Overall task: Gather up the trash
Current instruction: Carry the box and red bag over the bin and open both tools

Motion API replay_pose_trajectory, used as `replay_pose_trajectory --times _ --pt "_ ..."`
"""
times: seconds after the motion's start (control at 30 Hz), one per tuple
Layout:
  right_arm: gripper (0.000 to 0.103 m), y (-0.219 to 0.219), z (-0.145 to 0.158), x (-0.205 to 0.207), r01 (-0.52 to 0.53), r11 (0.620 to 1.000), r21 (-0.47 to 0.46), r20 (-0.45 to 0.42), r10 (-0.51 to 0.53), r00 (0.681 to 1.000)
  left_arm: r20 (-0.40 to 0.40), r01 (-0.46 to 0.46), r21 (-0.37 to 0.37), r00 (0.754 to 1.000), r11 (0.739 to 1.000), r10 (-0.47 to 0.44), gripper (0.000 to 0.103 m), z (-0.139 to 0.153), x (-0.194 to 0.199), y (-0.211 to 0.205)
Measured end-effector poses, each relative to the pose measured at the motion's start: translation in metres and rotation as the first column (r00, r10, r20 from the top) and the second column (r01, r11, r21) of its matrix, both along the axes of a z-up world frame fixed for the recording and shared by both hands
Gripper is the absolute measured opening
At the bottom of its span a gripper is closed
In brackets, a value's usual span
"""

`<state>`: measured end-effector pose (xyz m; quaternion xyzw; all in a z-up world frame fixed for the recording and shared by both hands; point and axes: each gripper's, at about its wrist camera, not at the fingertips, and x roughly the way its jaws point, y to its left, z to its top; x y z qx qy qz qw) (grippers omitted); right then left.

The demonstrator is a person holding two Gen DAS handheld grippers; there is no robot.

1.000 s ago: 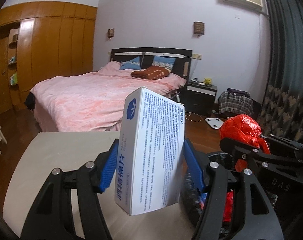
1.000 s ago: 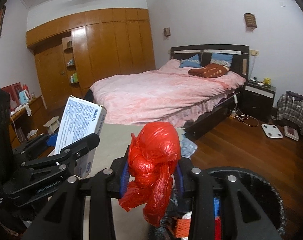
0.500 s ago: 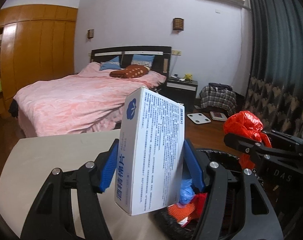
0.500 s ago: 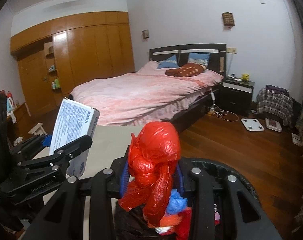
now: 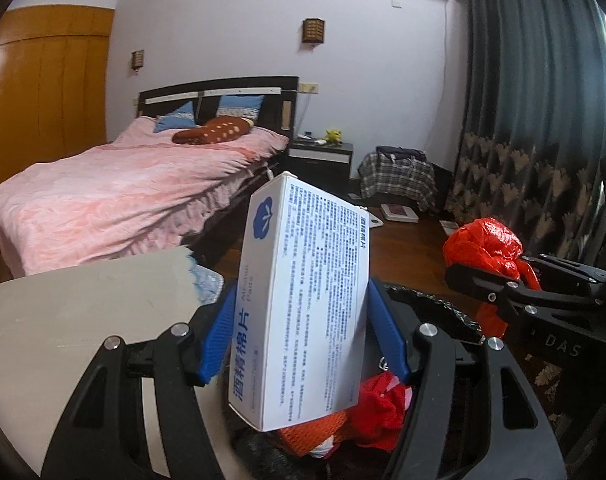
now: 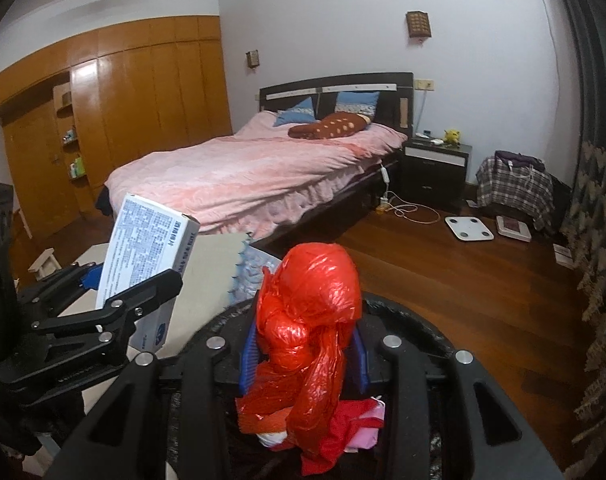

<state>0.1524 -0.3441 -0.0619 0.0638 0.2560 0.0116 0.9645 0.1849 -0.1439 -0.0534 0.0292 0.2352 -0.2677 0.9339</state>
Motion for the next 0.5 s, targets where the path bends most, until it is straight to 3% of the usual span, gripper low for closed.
replay_pose_trajectory --times 0.33,0.43,0.5 --pt "0.037 -0.020 -0.018 0.008 0.040 0.999 0.009 -0.035 -0.040 0.999 -0.058 0.046 0.011 0.997 0.999 -0.045 0.061 -0.032 0.021 -0.023" --pt "0.040 -0.023 -0.025 0.010 0.053 0.999 0.008 -0.048 -0.053 0.997 -0.072 0.059 0.011 0.996 0.998 -0.058 0.062 -0.039 0.028 -0.026" --pt "0.048 -0.026 -0.030 0.012 0.065 0.998 0.005 -0.059 -0.064 0.996 -0.083 0.070 0.012 0.994 0.997 -0.069 0.063 -0.042 0.032 -0.029"
